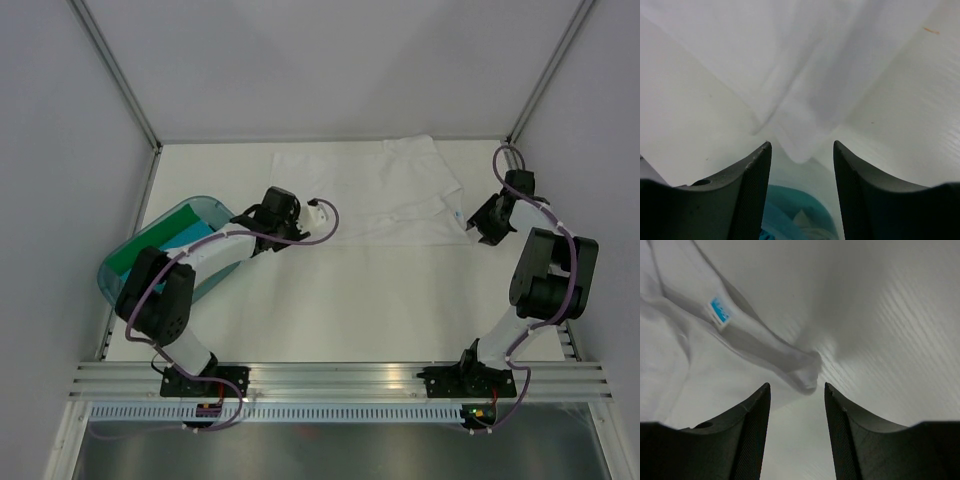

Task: Roll the t-shirts
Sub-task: Fold the tshirt

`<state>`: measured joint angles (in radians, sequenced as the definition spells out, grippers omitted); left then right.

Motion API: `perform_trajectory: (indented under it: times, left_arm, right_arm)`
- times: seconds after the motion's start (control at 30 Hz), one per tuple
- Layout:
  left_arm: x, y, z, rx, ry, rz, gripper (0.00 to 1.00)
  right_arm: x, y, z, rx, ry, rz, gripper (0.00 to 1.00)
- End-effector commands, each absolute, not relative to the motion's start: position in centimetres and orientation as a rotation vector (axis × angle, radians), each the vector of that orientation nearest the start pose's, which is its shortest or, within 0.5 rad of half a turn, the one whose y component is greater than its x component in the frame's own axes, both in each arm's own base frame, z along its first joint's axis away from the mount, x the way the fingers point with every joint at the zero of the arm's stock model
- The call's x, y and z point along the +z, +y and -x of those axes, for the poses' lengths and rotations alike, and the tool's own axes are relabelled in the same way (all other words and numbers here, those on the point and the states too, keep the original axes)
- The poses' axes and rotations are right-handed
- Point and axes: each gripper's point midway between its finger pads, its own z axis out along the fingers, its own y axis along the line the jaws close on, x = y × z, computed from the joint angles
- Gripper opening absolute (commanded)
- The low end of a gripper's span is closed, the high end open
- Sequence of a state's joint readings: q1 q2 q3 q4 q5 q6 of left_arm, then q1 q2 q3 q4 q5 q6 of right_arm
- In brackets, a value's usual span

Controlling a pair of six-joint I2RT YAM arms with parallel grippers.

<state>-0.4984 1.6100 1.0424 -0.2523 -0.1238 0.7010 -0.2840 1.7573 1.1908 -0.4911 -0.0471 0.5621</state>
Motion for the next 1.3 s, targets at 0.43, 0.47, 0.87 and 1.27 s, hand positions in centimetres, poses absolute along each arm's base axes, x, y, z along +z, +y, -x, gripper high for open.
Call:
perform_trajectory:
  times: [0.43,0.47,0.87,1.27]
  left_arm:
    - [1.8,-14.4,-38.8,0.363,2.053,-1.528,0.54]
    - [1.6,-14.4,-38.8,0.36,2.061,-1.529,0.51]
    - [3.3,-14.7,-35.1,0.194,2.109,-1.502,0.02]
    - [2.8,-15.5,-22.8,-0.179,2.192,-1.636,0.03]
  right_arm:
    - [2.9,-5.9,-37.7,0.228,2.463,-1.003,0.52]
    - [2.5,-5.9,-37.7,0.223,2.47,-1.01,0.49]
    - [3.8,-10.1,-33.5,0.189,2.318,-1.266,0.0]
    - [7.0,-10.4,-25.3,-0.022,2.232,-1.306,0.3]
